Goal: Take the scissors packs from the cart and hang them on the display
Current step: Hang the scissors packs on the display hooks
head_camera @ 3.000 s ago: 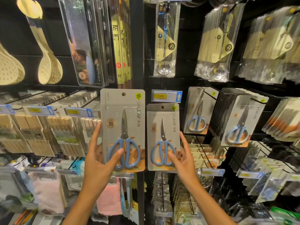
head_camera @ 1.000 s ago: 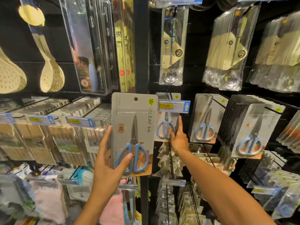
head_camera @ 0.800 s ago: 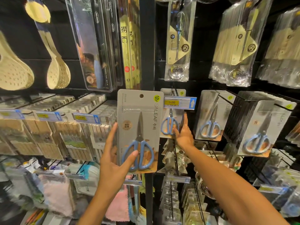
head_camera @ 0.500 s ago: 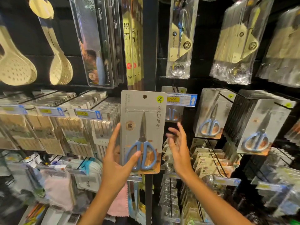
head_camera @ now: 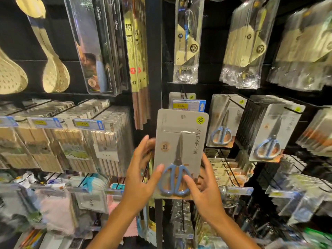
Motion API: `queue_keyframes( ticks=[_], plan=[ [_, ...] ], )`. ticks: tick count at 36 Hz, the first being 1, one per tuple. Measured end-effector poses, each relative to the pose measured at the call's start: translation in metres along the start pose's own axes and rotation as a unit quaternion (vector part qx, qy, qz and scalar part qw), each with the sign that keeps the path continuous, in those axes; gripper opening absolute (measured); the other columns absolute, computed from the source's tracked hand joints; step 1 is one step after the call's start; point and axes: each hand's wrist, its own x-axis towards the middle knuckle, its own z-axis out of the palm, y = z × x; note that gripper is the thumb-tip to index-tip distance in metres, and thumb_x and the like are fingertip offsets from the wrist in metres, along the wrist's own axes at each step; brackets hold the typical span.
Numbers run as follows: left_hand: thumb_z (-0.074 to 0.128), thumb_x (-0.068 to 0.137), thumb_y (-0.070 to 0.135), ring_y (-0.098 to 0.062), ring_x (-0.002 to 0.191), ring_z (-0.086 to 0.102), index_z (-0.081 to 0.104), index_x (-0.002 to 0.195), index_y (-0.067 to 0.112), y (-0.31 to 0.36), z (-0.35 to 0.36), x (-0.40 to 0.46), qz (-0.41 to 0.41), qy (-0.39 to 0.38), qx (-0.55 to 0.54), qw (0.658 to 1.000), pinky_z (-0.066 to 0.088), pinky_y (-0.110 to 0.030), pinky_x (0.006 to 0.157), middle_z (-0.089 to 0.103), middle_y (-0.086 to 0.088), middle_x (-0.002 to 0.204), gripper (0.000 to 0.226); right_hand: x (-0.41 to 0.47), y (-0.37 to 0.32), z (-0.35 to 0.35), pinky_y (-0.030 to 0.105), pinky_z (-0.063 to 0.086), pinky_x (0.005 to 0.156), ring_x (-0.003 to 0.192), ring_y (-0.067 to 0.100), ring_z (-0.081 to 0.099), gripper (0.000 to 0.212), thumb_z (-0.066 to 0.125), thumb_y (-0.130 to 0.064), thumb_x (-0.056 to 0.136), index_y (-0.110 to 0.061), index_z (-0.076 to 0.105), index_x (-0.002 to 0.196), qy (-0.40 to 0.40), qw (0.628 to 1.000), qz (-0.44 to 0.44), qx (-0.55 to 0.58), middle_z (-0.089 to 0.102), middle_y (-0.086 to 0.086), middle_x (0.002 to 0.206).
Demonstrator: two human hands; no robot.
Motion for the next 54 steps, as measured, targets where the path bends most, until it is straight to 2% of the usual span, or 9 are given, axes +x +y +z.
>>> queue_keyframes(
  ticks=[4,12,16,19,23,28,33,49,54],
  plan=[
    [0.059,0.1,0.02,-0.024,0.153,0.031,0.035,0.155,0.0,-0.003,-0.005,0.043,0.121,0.053,0.151,0.98,0.028,-0.039,0.125,0.035,-0.013,0.162,0.063,-0.009,0.02,-0.015,0.022,0.058,0.087,0.115,0.005,0.067,0.078,0.062,-0.007,0.098,-0.057,0.026,0.145,0.012,0.999,0.029,-0.017,0.061,-0.024,0.135],
    [0.064,0.099,0.01,-0.038,0.156,0.019,0.035,0.154,-0.006,-0.006,0.007,0.125,0.252,0.082,0.302,0.916,0.021,-0.055,0.127,0.025,-0.021,0.165,0.064,-0.002,0.043,-0.024,0.032,0.058,0.096,0.12,0.005,0.065,0.079,0.061,-0.009,0.099,-0.067,0.025,0.14,-0.015,0.996,0.08,-0.045,0.058,-0.03,0.136],
    [0.065,0.098,0.016,-0.039,0.157,0.014,0.03,0.156,-0.003,-0.019,0.011,0.141,0.275,0.085,0.328,0.9,0.021,-0.06,0.124,0.014,-0.016,0.167,0.07,0.008,0.046,-0.02,0.03,0.061,0.088,0.113,0.008,0.069,0.078,0.06,-0.01,0.1,-0.055,0.022,0.151,-0.027,0.995,0.083,-0.042,0.06,-0.033,0.132],
    [0.064,0.097,0.018,-0.037,0.158,0.01,0.025,0.157,-0.001,-0.028,0.013,0.145,0.288,0.089,0.336,0.893,0.02,-0.062,0.124,0.012,-0.018,0.167,0.073,0.017,0.05,-0.019,0.036,0.062,0.086,0.108,0.012,0.072,0.076,0.061,-0.011,0.1,-0.047,0.022,0.155,-0.017,0.996,0.08,-0.04,0.065,-0.023,0.131],
    [0.06,0.097,0.021,-0.039,0.158,0.011,0.022,0.158,0.004,-0.033,0.012,0.148,0.288,0.081,0.337,0.893,0.02,-0.064,0.122,0.011,-0.019,0.168,0.074,0.027,0.05,-0.017,0.026,0.06,0.086,0.11,0.008,0.071,0.074,0.061,-0.01,0.1,-0.055,0.025,0.147,-0.002,0.997,0.075,-0.029,0.063,-0.021,0.134],
    [0.056,0.097,0.022,-0.036,0.158,0.011,0.021,0.158,0.004,-0.034,0.013,0.148,0.293,0.079,0.33,0.894,0.02,-0.065,0.122,0.009,-0.013,0.17,0.072,0.042,0.049,-0.016,0.039,0.055,0.103,0.127,0.008,0.061,0.073,0.06,-0.013,0.101,-0.05,0.024,0.152,-0.004,0.998,0.056,-0.026,0.057,-0.018,0.144],
    [0.053,0.098,0.024,-0.038,0.158,0.014,0.021,0.158,0.004,-0.035,0.014,0.149,0.302,0.083,0.332,0.89,0.021,-0.065,0.121,0.005,-0.005,0.169,0.071,0.055,0.041,-0.013,0.04,0.055,0.102,0.126,0.006,0.061,0.073,0.061,-0.014,0.101,-0.055,0.024,0.148,0.005,0.999,0.032,-0.033,0.06,-0.01,0.142],
    [0.057,0.096,0.02,-0.041,0.157,0.017,0.022,0.158,0.005,-0.037,0.014,0.149,0.288,0.084,0.328,0.896,0.023,-0.065,0.12,0.013,-0.017,0.168,0.073,0.074,0.036,-0.014,0.045,0.056,0.101,0.124,0.005,0.062,0.075,0.061,-0.014,0.101,-0.066,0.023,0.14,-0.007,0.999,0.027,-0.033,0.06,-0.026,0.134],
    [0.057,0.097,0.021,-0.04,0.157,0.016,0.023,0.158,0.005,-0.038,0.015,0.149,0.288,0.085,0.328,0.896,0.023,-0.065,0.121,0.012,-0.017,0.169,0.072,0.071,0.038,-0.015,0.046,0.056,0.101,0.125,0.005,0.061,0.074,0.06,-0.014,0.101,-0.056,0.021,0.148,-0.015,0.999,0.04,-0.027,0.061,-0.03,0.131]
  ],
)
